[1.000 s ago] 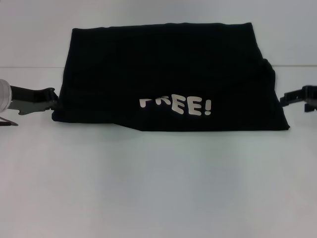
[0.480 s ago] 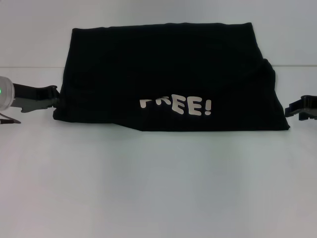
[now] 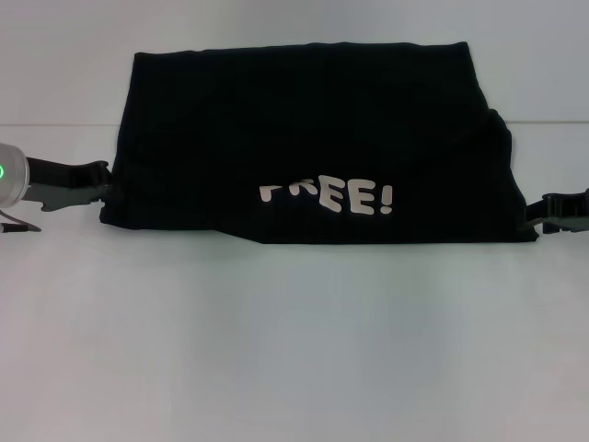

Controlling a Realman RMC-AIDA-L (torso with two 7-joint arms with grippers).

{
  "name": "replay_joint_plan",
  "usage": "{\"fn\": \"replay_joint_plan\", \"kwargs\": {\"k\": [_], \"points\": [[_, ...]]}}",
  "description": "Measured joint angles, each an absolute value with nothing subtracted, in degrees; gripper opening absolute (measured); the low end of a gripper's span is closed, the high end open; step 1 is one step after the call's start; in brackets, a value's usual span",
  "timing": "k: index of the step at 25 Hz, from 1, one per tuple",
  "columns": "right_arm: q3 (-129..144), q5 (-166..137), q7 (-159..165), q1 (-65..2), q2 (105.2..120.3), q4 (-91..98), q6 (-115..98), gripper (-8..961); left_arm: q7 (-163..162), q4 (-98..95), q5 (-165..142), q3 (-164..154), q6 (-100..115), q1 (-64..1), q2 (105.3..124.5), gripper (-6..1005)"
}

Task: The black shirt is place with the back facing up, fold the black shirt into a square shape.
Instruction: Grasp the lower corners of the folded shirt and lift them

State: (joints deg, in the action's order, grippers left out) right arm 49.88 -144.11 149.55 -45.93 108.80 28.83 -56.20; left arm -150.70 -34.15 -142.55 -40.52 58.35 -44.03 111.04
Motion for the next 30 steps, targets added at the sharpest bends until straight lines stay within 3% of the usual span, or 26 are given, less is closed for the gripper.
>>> {"fn": "replay_joint_plan", "kwargs": {"k": [7,12,14,30], "points": [[50.2,-144.4,149.6,-45.8,108.74,28.9,-56.1,484,-150.6,-34.1,-142.6,-40.5,58.4,-44.0,111.17,33],[50.4,-144.5,149.5,-45.8,109.96,29.0,-54.1,510,-150.6,-34.1,-142.6,-40.5,58.4,-43.9,111.19,32],[50.4,-144.5,149.2,-45.9,110.27,29.2,-53.9,703,-150.6,-34.1,-142.6,-40.5,58.4,-43.9,111.18,32],[50.5,-144.5,147.9,-46.3,112.74,28.8,-50.5,704,-150.6,-34.3,-142.6,-40.5,58.4,-44.1,111.18,33]]}}
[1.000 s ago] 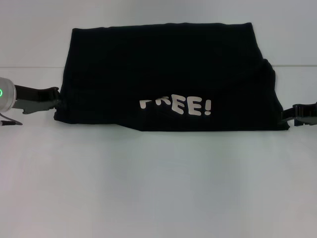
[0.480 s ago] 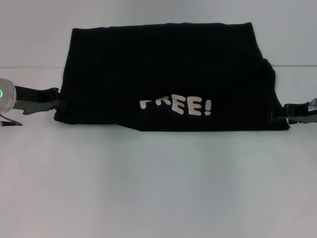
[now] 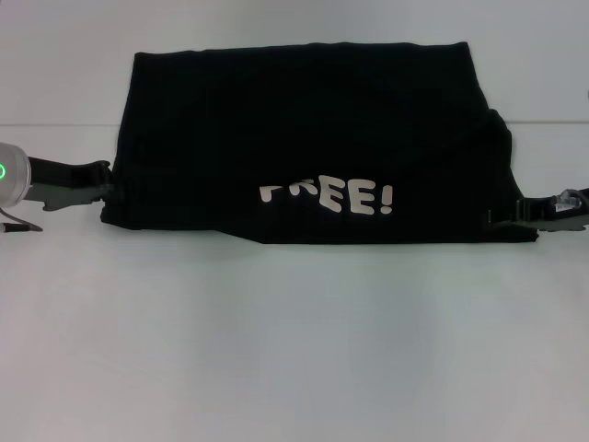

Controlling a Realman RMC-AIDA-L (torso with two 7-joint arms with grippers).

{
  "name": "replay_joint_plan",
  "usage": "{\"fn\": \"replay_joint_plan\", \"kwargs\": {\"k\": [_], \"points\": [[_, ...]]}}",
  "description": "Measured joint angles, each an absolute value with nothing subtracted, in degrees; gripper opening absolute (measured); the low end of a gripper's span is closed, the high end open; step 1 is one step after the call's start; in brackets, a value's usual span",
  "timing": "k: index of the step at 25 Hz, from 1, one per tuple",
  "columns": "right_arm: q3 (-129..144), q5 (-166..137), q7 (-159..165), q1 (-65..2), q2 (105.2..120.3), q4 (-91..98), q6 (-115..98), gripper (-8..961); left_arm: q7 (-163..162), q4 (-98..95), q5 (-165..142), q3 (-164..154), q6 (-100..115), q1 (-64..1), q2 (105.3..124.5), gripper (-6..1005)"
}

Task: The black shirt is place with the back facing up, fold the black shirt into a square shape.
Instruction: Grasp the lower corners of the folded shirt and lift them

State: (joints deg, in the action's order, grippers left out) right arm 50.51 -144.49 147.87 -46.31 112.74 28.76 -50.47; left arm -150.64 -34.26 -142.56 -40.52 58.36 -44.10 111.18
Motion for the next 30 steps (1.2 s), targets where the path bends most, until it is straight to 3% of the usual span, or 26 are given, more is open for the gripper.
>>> {"fn": "replay_joint_plan", "kwargs": {"k": [20,30], "points": [[50.1,-146.4,147.8,-46.3,112.53,29.3,-51.1,703,-150.6,-34.1,-142.6,-40.5,58.2,-44.1,111.18,33],[50.2,-146.5,147.0,-47.2,113.82,28.9,-50.5,703,-150.6,-34.1,-142.6,-40.5,58.2,-44.2,111.25,32]]}}
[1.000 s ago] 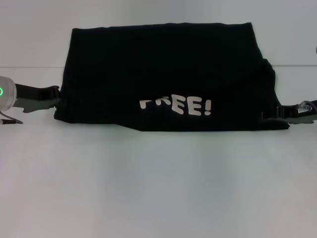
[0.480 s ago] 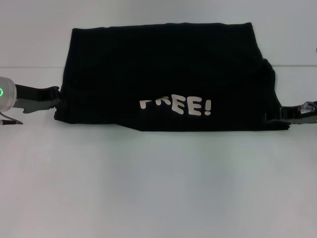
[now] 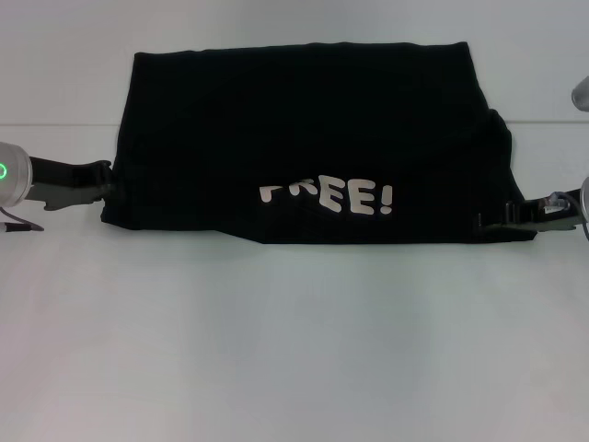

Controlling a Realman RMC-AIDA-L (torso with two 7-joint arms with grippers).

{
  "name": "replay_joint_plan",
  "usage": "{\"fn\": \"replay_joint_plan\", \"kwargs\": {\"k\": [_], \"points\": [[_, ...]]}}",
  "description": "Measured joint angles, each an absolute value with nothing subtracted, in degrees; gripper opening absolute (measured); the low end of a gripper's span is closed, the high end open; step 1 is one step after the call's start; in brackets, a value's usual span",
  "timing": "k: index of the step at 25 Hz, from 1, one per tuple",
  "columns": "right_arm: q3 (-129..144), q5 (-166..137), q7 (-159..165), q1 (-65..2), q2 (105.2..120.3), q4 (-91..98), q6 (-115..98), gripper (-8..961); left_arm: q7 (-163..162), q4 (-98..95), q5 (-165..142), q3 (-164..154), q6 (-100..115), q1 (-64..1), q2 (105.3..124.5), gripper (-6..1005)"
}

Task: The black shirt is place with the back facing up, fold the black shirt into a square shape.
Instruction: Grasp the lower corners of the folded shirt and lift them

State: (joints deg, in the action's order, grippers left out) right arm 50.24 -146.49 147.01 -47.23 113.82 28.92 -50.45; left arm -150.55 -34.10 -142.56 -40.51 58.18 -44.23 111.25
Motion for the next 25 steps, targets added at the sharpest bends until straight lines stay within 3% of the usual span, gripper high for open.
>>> {"fn": "replay_joint_plan", "kwargs": {"k": [6,17,25], "points": [[50.1,-146.7,147.9,-47.1,113.43,28.9,-50.8,671,-150.6,-34.1,-142.6,-40.5,58.3,-44.1,111.27,32],[50.1,-146.7,148.6,-46.7,113.02,28.8,-51.0,438,-150.6,-34.2,-142.6,-40.5,58.9,-44.2,111.35,33],[49.8,-146.7,148.7,-46.6,112.53,30.2,-53.4,76,-150.4,-34.3,-142.6,-40.5,59.7,-44.2,111.36,33]]}}
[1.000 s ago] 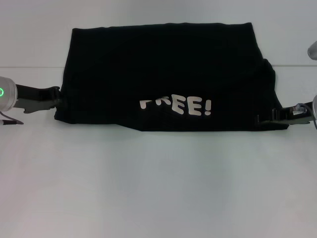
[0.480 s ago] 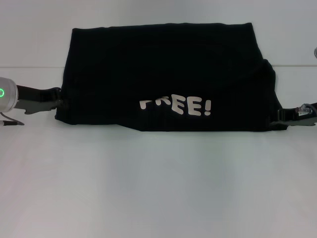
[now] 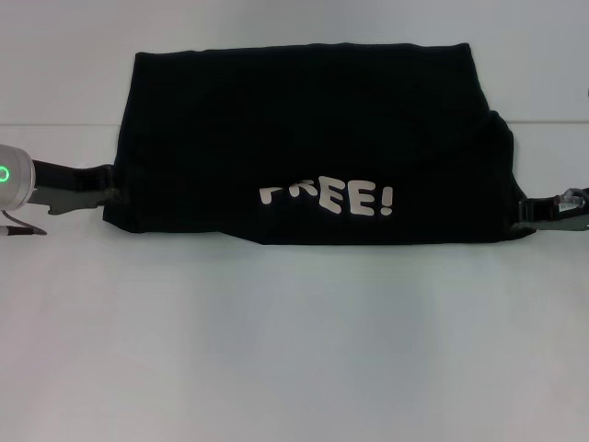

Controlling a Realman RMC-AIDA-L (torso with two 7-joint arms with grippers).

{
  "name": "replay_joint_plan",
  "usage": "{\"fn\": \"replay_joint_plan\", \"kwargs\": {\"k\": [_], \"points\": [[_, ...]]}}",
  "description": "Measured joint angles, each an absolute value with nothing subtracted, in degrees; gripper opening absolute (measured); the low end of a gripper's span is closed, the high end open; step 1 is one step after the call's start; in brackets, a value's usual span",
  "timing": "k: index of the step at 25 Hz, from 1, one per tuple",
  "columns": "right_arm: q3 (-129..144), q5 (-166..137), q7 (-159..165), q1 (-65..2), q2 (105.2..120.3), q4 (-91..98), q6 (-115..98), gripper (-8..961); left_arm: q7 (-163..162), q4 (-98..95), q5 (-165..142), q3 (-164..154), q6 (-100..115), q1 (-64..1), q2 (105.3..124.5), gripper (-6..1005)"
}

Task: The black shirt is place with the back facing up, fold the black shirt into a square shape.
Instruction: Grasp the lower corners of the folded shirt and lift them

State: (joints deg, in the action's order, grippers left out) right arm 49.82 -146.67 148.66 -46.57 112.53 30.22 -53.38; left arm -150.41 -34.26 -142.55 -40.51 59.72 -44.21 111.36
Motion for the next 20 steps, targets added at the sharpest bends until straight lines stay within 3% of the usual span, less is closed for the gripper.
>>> {"fn": "replay_joint_plan", "kwargs": {"k": [15,20], "points": [[46.1,-146.6,148.7,-42.8,111.1,40.5,-65.7,67,-147.1,-35.9,-142.6,-41.1,68.0,-44.5,110.03,33],[46.0,-146.7,149.2,-42.3,109.57,40.7,-71.8,63,-146.8,-38.4,-142.9,-43.9,75.6,-44.3,109.15,33]]}}
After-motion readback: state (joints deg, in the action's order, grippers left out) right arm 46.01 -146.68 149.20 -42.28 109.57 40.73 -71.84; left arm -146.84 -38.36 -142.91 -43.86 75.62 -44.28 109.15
